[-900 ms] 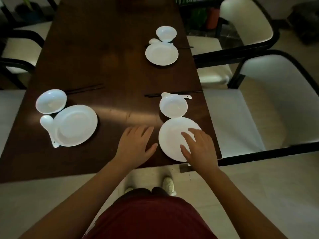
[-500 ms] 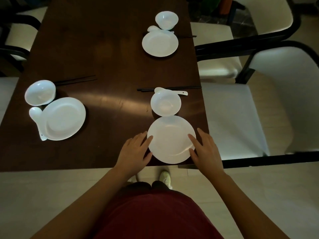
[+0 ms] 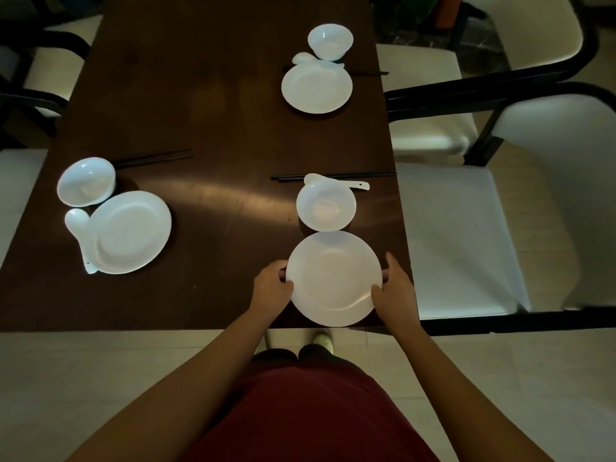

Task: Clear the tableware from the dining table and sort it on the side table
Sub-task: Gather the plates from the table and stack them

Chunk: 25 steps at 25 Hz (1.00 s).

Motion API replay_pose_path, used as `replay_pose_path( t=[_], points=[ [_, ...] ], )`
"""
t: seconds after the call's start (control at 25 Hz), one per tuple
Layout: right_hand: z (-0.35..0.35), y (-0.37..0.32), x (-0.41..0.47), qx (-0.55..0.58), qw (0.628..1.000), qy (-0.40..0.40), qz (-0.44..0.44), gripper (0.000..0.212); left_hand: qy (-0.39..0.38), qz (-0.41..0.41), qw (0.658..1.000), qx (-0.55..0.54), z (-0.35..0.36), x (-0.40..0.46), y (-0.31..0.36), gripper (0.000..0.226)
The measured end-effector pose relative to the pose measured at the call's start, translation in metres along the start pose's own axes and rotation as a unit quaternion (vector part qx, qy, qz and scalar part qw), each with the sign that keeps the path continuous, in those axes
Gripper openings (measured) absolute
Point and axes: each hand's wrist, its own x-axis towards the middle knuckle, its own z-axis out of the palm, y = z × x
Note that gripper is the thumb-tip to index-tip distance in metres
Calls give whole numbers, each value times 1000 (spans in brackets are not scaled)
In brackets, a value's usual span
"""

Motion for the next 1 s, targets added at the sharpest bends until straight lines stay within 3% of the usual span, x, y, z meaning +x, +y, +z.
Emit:
replay_pose_path(
  t=[0.16, 0.44, 0.6, 0.8, 1.0],
  points=[
    [8, -11, -8, 77, 997, -11, -8, 42, 21, 1, 999, -41, -22, -4, -15, 42],
    [56, -61, -4, 203, 970, -130, 22, 43, 111, -50, 979, -165, -85, -8, -60, 38],
    [88, -94, 4, 220, 966, -133, 13, 40, 136, -94, 960, -226, -119, 5, -73, 32],
    [113, -110, 9, 234, 964, -121, 34, 43, 111, -112, 951, -267, -146, 21, -84, 26],
    [129, -117, 8, 217, 971, -91, 34, 44, 75, -64, 982, -160, -161, 25, -97, 28]
  ],
)
